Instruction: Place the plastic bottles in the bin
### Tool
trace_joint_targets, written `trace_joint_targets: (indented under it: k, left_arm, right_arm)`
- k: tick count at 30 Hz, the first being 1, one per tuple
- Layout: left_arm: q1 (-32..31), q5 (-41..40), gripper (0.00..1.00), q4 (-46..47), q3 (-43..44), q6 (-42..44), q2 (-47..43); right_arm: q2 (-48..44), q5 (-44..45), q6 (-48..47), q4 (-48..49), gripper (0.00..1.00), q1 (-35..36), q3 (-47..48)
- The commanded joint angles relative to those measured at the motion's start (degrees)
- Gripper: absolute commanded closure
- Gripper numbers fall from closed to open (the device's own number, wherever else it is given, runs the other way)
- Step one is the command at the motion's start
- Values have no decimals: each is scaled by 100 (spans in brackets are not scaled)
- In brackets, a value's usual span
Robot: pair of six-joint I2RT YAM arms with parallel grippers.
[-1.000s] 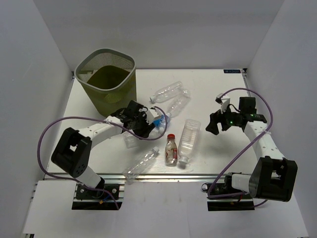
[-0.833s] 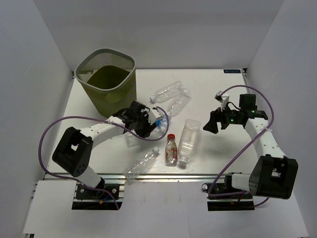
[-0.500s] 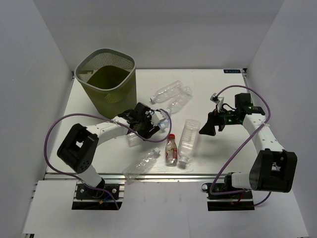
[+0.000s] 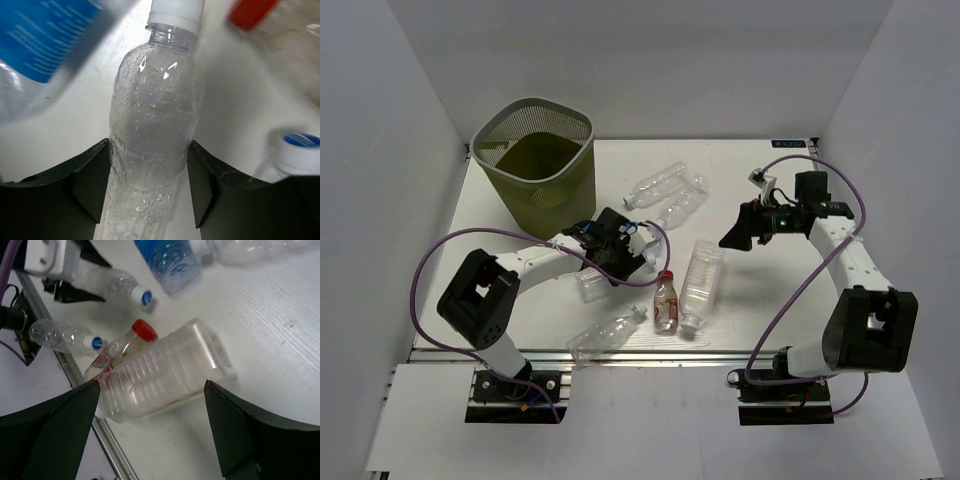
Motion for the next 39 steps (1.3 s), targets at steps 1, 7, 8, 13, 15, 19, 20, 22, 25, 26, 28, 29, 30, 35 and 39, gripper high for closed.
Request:
trace_joint_targets:
  k: [1, 7, 8, 13, 15, 19, 20, 22, 25, 26, 28, 29, 30, 35, 39]
  left_arm:
    - [-114, 726, 100, -723, 359, -372, -441]
    - [9, 1088, 100, -539, 1702, -917, -1463]
    - [9, 948, 100, -469, 1871, -1031, -1533]
    - [114, -711, 100, 164, 2768, -1523, -1533]
    - [228, -1617, 100, 339, 3084, -1665, -1463]
    - [553, -2620, 100, 909, 3559, -1945, -1340]
    - [719, -2622, 100, 1016, 3717, -2077, -1340]
    - [843, -2622, 100, 1236, 3884, -2139, -1287]
    - [1133, -2831, 100, 1237, 4289, -2411, -1077]
    - [1212, -2902, 100, 1237, 4290, -2508, -1076]
    - [1424, -3549, 100, 1316, 4290, -2579, -1076]
    - [1494, -3780, 100, 1159, 4290, -2657, -1007]
    - [1573, -4017, 94, 1079, 4290, -2658, -954]
    - [2276, -3958, 41, 27, 4693, -2886, -365]
    - [2417, -3668, 0, -406, 5133, -2886, -57]
  right_arm:
    - [304, 102, 336, 421, 10, 42, 574]
    - [874, 261, -174, 482, 10, 34, 1243]
    - [954, 279, -209, 474, 10, 34, 1305]
    - [1087, 463, -429, 902, 10, 51, 1543]
    - [1069, 673, -551, 1079, 10, 95, 1543]
    - [1279, 771, -938, 1265, 15, 95, 1753]
    - [1367, 754, -982, 1230, 18, 252, 1806]
    - [1447, 692, -1070, 1194, 25, 271, 1911]
    - [1544, 613, -1080, 1212, 34, 323, 1877]
    - [1570, 595, -1079, 1281, 36, 341, 1868]
    - [1579, 613, -1079, 1317, 37, 411, 1833]
    - [1579, 656, -1097, 1413, 37, 429, 1841]
    - [1579, 718, -1123, 1501, 37, 481, 1833]
    - [1789, 666, -2421, 1713, 19, 736, 2035]
    - [2009, 499, -4588, 1740, 10, 789, 2131]
